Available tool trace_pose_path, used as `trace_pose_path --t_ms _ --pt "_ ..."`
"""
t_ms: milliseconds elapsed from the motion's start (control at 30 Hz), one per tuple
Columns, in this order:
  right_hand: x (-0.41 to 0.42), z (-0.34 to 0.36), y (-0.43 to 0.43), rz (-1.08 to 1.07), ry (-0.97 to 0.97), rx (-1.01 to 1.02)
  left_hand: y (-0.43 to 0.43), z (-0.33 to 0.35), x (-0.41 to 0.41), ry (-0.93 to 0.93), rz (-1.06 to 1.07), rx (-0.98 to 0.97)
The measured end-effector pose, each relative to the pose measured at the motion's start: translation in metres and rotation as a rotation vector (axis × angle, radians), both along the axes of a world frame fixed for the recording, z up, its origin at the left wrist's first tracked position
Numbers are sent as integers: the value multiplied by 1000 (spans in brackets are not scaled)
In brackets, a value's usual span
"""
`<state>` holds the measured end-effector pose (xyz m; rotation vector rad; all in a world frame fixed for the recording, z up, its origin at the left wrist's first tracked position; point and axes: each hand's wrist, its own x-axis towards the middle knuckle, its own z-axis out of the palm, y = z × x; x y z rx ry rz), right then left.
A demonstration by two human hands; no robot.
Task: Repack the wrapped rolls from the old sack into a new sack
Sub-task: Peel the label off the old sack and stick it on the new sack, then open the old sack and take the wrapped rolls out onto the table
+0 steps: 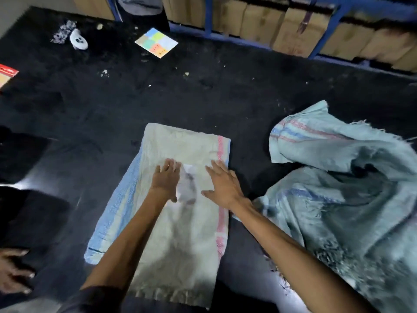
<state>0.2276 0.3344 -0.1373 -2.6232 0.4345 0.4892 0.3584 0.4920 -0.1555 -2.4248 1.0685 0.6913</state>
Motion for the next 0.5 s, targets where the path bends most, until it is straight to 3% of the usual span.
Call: trace_pose_path --t_ms 100,267,367,500 --pt "-38 53 -73 -180 -168 -137 -63 48 -25 119 79 -151" --pt "-124 136 -221 -502 -270 -316 -203 113 -93 490 326 -653" --pt "-169 164 -306 -627 -285 -365 -284 122 -133 641 566 -652" --pt "-180 158 -385 -710 -143 -146 -345 98 -159 745 873 -559"
